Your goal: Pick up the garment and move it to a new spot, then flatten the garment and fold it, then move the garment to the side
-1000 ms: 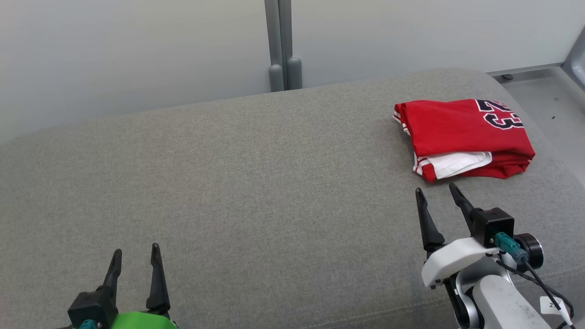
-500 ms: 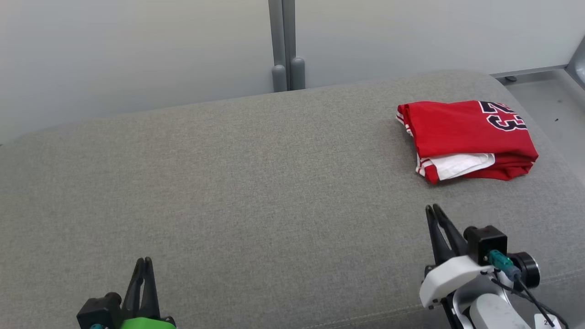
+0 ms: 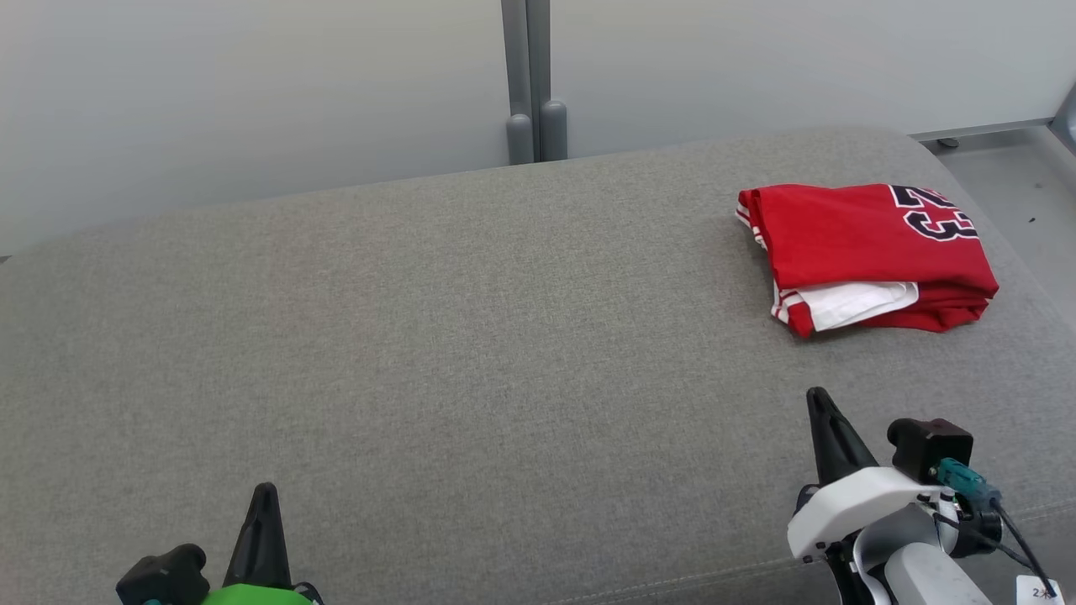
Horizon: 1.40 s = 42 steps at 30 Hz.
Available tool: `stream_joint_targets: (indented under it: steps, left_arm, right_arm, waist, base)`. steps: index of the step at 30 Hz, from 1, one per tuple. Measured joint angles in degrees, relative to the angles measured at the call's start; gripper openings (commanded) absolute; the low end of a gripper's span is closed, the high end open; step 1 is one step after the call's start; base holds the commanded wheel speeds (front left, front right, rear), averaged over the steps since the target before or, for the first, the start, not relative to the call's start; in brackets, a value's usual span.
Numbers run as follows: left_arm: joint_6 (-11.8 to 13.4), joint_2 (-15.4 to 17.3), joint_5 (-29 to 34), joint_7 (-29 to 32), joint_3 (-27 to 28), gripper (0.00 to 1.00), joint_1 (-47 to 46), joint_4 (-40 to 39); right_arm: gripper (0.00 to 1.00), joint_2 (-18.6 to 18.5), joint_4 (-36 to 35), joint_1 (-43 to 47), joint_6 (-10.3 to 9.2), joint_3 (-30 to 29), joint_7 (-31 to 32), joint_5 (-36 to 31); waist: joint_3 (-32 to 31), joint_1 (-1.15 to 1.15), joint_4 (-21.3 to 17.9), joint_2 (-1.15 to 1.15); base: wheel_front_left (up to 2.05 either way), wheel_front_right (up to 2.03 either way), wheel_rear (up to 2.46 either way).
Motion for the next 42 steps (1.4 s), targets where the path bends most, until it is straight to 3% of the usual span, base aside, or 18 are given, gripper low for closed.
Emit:
stream_joint_targets:
  steps: [42]
  left_arm:
    - [-6.0,0.5,-33.1,8.6,4.7,0.00,-4.5,3.0]
  right_arm:
    - [0.00,1.8,-0.6,-1.0,6.06,-11.1,9.1,36.7]
  waist:
    - [1.4,0.00,1.8,0.00]
  base:
    - [0.00,0.00,0.00]
